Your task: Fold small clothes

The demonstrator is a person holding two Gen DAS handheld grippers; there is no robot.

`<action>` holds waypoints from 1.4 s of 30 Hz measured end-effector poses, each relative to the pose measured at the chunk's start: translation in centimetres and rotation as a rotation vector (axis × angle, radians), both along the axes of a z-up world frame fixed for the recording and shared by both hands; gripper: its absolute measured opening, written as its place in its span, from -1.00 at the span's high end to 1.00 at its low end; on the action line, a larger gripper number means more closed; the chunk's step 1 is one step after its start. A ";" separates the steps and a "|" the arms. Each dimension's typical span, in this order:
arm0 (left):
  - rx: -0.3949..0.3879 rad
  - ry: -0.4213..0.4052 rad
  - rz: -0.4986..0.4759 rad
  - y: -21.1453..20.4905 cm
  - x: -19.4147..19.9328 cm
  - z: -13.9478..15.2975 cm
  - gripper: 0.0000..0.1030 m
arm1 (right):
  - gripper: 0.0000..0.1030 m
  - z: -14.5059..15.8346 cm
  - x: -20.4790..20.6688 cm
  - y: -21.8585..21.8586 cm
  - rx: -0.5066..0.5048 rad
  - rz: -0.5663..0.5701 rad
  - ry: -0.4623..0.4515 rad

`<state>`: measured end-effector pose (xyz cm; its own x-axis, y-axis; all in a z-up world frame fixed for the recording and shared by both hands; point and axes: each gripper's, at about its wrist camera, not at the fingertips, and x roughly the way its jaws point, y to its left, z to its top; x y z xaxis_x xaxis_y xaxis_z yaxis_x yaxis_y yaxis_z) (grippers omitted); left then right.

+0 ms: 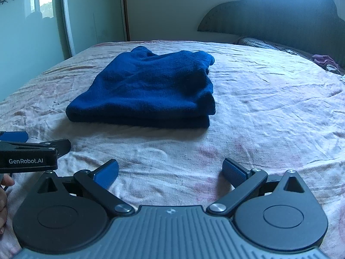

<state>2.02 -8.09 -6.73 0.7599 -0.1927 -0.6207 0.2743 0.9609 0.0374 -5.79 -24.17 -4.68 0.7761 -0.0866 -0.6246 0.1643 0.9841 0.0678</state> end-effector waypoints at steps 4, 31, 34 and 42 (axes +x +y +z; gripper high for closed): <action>-0.002 0.002 0.001 -0.1 0.1 -0.1 -1.00 | -1.00 0.0 0.0 0.0 0.002 -0.001 -0.002; -0.011 0.006 0.003 -0.1 0.0 -0.1 -1.00 | -1.00 -0.1 -0.1 0.1 -0.003 -0.035 -0.003; -0.011 0.006 0.004 -0.1 0.0 -0.1 -1.00 | -1.00 -0.1 -0.1 0.2 -0.012 -0.035 0.001; -0.011 0.006 0.004 -0.1 0.0 -0.1 -1.00 | -1.00 -0.2 0.0 0.4 -0.030 -0.031 0.009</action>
